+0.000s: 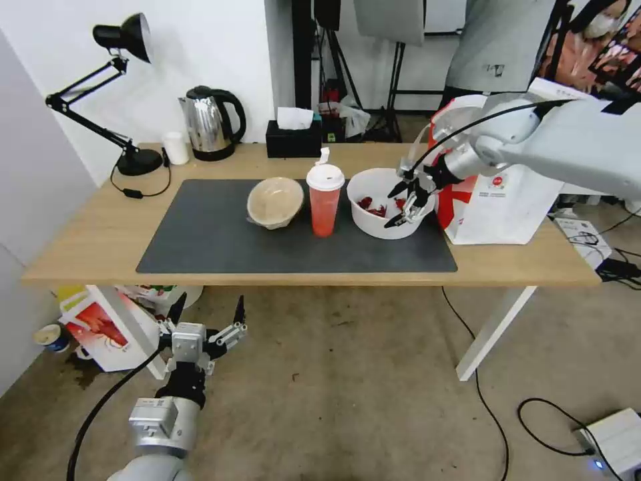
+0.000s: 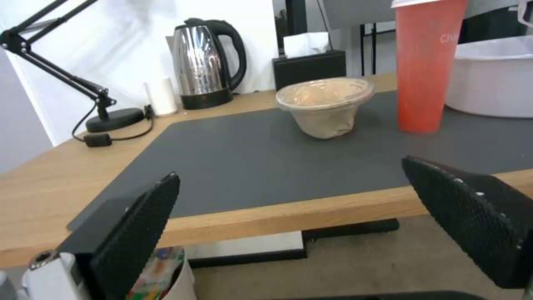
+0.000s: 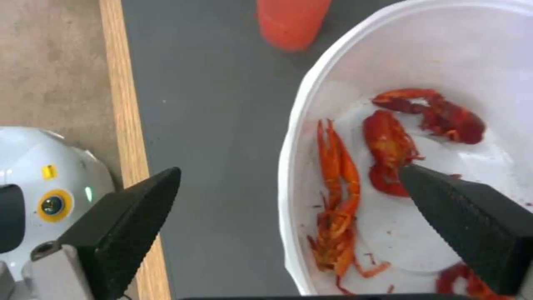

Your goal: Pick up the trash from the table and place it into the takeout bag.

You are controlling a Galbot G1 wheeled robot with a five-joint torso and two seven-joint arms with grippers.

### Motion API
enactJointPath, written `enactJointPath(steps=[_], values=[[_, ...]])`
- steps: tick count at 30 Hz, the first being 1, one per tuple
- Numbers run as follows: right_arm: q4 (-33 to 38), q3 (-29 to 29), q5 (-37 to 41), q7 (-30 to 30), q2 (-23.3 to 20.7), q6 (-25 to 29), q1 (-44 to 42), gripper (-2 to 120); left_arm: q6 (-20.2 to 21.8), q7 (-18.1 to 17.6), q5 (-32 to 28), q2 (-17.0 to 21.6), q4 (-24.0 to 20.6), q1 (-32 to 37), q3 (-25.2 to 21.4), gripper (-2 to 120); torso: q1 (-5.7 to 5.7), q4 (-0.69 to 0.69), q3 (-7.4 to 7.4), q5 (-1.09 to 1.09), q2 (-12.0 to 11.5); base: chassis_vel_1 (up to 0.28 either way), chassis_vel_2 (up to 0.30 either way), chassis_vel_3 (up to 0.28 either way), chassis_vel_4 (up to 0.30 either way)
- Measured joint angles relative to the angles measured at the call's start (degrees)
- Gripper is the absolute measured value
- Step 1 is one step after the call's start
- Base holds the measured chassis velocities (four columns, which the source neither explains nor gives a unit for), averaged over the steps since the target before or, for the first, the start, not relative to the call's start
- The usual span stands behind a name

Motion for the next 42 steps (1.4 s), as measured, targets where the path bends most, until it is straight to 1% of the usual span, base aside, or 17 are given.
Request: enactJointPath(steps=[15, 17, 19, 21, 23, 26, 27, 30, 31, 32, 33, 35, 36, 37, 38, 40, 42], values=[[-2.1, 3.1, -1.9, -1.3, -0.9, 0.0, -4.9, 100, 0.0, 0.0, 0.0, 0.0, 0.0, 0.0, 0.0, 100, 0.0, 0.0, 0.0, 0.0, 0.0, 0.0, 0.0, 0.0, 0.0], [-2.3, 3.4, -2.0, -1.6, -1.0, -0.1, -5.2, 98, 0.0, 0.0, 0.0, 0.0, 0.0, 0.0, 0.0, 100, -0.01, 0.0, 0.0, 0.0, 0.0, 0.0, 0.0, 0.0, 0.0], [-2.7, 3.8, -2.0, -2.4, -1.1, -0.3, -5.4, 91, 0.0, 0.0, 0.0, 0.0, 0.0, 0.0, 0.0, 100, -0.01, 0.0, 0.0, 0.0, 0.0, 0.0, 0.0, 0.0, 0.0], [-3.2, 4.2, -2.0, -3.4, -1.3, -0.6, -5.4, 80, 0.0, 0.0, 0.0, 0.0, 0.0, 0.0, 0.0, 100, 0.0, 0.0, 0.0, 0.0, 0.0, 0.0, 0.0, 0.0, 0.0], [-3.3, 4.2, -2.0, -3.5, -1.3, -0.6, -5.4, 79, 0.0, 0.0, 0.0, 0.0, 0.0, 0.0, 0.0, 100, -0.01, 0.0, 0.0, 0.0, 0.0, 0.0, 0.0, 0.0, 0.0], [-3.4, 4.2, -2.0, -4.2, -1.2, -0.9, -4.9, 64, 0.0, 0.0, 0.0, 0.0, 0.0, 0.0, 0.0, 100, -0.01, 0.0, -0.01, 0.0, 0.0, 0.0, 0.0, 0.0, 0.0], [-3.4, 4.2, -2.0, -4.2, -1.2, -0.9, -4.9, 64, 0.0, 0.0, 0.0, 0.0, 0.0, 0.0, 0.0, 100, -0.01, 0.0, -0.01, 0.0, 0.0, 0.0, 0.0, 0.0, 0.0], [-3.5, 4.2, -1.8, -4.7, -1.2, -1.1, -4.3, 50, 0.0, 0.0, 0.0, 0.0, 0.0, 0.0, 0.0, 100, -0.01, 0.0, -0.01, 0.0, 0.0, 0.0, 0.0, 0.0, 0.0], [-3.5, 4.2, -1.8, -4.7, -1.2, -1.1, -4.3, 50, 0.0, 0.0, 0.0, 0.0, 0.0, 0.0, 0.0, 100, -0.01, 0.0, -0.01, 0.0, 0.0, 0.0, 0.0, 0.0, 0.0], [-3.6, 4.2, -1.8, -4.9, -1.2, -1.2, -3.9, 43, 0.0, 0.0, 0.0, 0.0, 0.0, 0.0, 0.0, 100, 0.0, 0.0, -0.01, 0.0, 0.0, 0.0, 0.0, 0.0, 0.0], [-3.7, 4.2, -1.8, -5.0, -1.3, -1.2, -3.8, 41, 0.0, 0.0, 0.0, 0.0, 0.0, 0.0, 0.0, 100, -0.01, 0.0, -0.01, 0.0, 0.0, 0.0, 0.0, 0.0, 0.0], [-4.2, 4.3, -1.7, -5.8, -1.4, -1.4, -3.4, 30, 0.0, 0.0, 0.0, 0.0, 0.0, 0.0, 0.0, 100, 0.0, 0.0, -0.01, 0.0, 0.0, 0.0, 0.0, 0.0, 0.0], [-4.2, 4.3, -1.7, -5.8, -1.4, -1.4, -3.4, 30, 0.0, 0.0, 0.0, 0.0, 0.0, 0.0, 0.0, 100, 0.0, 0.0, -0.01, 0.0, 0.0, 0.0, 0.0, 0.0, 0.0], [-4.4, 4.5, -1.7, -6.0, -1.5, -1.4, -3.3, 27, 0.0, 0.0, 0.0, 0.0, 0.0, 0.0, 0.0, 100, 0.0, 0.0, -0.01, 0.0, 0.0, 0.0, 0.0, 0.0, 0.0], [-4.5, 4.5, -1.7, -6.2, -1.5, -1.5, -3.3, 20, 0.0, 0.0, 0.0, 0.0, 0.0, 0.0, 0.0, 100, -0.01, 0.0, -0.01, 0.0, 0.0, 0.0, 0.0, 0.0, 0.0], [-4.6, 4.6, -1.7, -6.5, -1.5, -1.5, -3.3, 17, 0.0, 0.0, 0.0, 0.0, 0.0, 0.0, 0.0, 100, -0.01, 0.0, -0.01, 0.0, 0.0, 0.0, 0.0, 0.0, 0.0], [-4.7, 4.7, -1.6, -6.8, -1.5, -1.6, -3.2, 9, 0.0, 0.0, 0.0, 0.0, 0.0, 0.0, 0.0, 100, -0.01, 0.0, -0.01, 0.0, 0.0, 0.0, 0.0, 0.0, 0.0]])
